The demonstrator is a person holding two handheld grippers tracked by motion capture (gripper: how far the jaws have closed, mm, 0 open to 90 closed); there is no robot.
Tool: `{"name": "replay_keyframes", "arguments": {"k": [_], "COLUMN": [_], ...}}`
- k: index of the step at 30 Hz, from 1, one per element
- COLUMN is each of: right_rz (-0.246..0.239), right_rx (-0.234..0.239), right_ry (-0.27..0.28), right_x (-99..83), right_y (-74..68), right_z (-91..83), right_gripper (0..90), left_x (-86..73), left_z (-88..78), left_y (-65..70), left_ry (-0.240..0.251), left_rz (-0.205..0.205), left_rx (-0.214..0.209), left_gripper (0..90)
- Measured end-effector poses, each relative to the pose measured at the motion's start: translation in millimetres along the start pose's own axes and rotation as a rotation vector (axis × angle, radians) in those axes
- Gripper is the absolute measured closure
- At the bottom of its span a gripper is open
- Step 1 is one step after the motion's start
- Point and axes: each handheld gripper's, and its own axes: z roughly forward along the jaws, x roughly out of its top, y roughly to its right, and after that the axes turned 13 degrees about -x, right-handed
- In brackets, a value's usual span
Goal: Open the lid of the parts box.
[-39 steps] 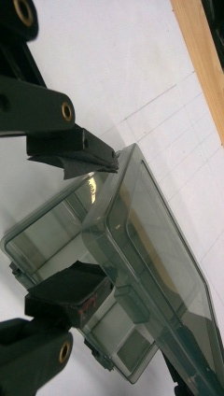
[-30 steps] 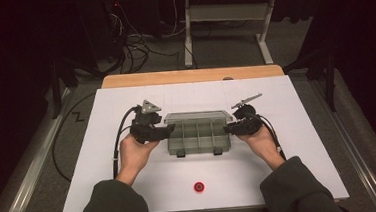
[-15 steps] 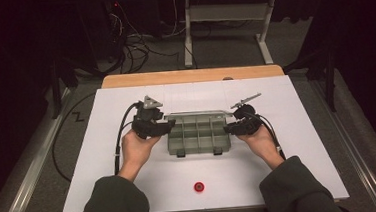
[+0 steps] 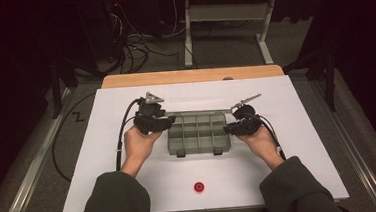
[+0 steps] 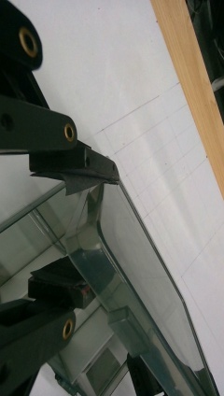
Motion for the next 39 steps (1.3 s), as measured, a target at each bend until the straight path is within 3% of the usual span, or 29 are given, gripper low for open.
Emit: {"name": "replay_keyframes", "arguments": {"k": [10, 21, 24, 25, 30, 35, 39], "right_rz": [0.000, 0.000, 0.001, 0.000, 0.000, 0.002, 0.002], "right_rx": [0.004, 0.004, 0.006, 0.006, 0.007, 0.008, 0.009], "right_ry": [-0.002, -0.001, -0.002, -0.002, -0.003, -0.006, -0.006], "right_x": [0.0, -0.1, 0.0, 0.1, 0.1, 0.3, 0.4], "right_y": [0.6, 0.8, 1.2, 1.4, 1.4, 1.5, 1.7], "right_z": [0.1, 0.2, 0.3, 0.4, 0.4, 0.3, 0.4], "right_gripper": [74.1, 74.1, 74.1, 74.1, 74.1, 74.1, 74.0], "left_x": [1.2, 5.9, 6.5, 7.0, 8.9, 10.6, 9.9], "left_z": [3.6, 5.0, 7.0, 6.2, 6.2, 10.4, 14.1], "left_y": [-6.9, -11.6, -11.6, -13.9, -18.7, -21.7, -26.5], "left_ry": [0.011, -0.002, 0.022, 0.010, -0.016, 0.004, -0.021], "left_rz": [-0.029, -0.020, -0.053, -0.036, -0.031, -0.048, -0.049], "left_rx": [-0.009, 0.004, 0.000, 0.006, 0.007, 0.018, 0.017], "left_gripper": [57.6, 61.2, 62.4, 63.6, 67.6, 69.7, 71.6]}}
